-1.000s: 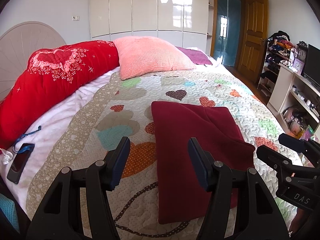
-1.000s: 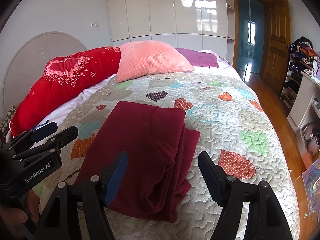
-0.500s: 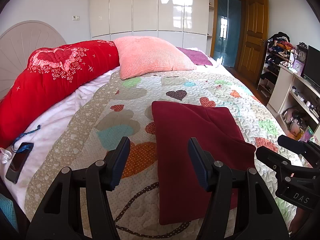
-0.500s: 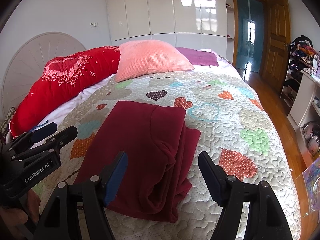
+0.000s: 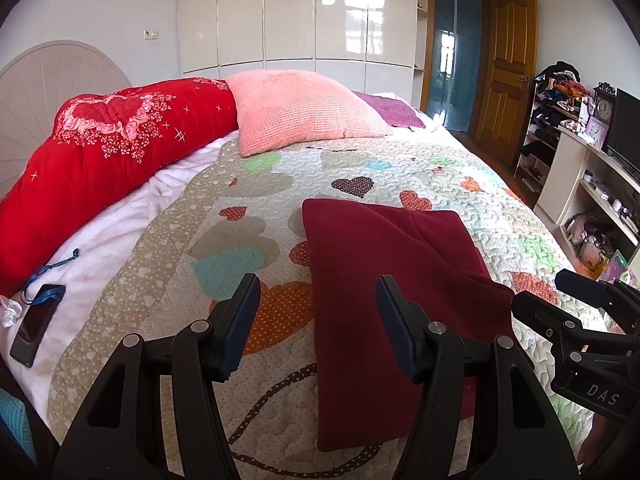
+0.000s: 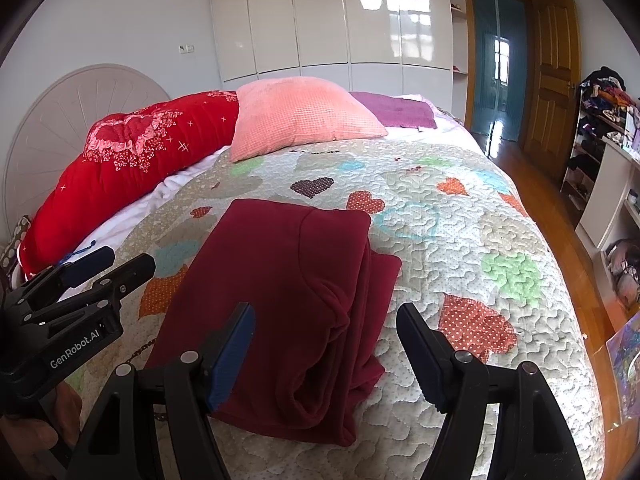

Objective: Fold small clothes

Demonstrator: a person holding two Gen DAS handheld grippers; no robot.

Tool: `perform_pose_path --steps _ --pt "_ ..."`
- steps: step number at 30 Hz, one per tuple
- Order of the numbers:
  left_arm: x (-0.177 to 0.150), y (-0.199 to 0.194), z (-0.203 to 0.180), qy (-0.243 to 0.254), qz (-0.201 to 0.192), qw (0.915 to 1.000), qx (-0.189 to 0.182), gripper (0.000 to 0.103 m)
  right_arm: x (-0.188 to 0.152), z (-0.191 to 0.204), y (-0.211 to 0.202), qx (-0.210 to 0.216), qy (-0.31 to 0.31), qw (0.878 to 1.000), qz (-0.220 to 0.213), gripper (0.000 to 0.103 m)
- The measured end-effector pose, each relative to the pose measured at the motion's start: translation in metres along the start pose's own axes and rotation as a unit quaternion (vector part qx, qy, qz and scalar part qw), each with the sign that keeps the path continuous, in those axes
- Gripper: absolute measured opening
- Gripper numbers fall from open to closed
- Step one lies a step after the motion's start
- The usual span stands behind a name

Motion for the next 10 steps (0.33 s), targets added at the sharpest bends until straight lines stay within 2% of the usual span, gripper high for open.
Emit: perform_pose_path --steps 6,10 --pt "0.000 0.002 0.005 -0.006 -0.013 0.9999 -0.004 0.060 0.000 -0.001 0.003 -0.001 0.001 1.000 0.002 0.071" --pt "-0.001 0.009 0.019 -0.013 -0.006 0.9999 0.002 0.060 0.000 -0.005 0.007 -0.004 0.004 1.000 0.004 0.071"
Point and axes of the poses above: each gripper's, at about its wrist camera, not at the fingertips, and y roughly the way its jaws point, z to its left, x to its top, the point moved 7 cm from there along y, roughly the way its jaws point, and after that the axes turned 12 degrees about y, right-handed, at the moved point
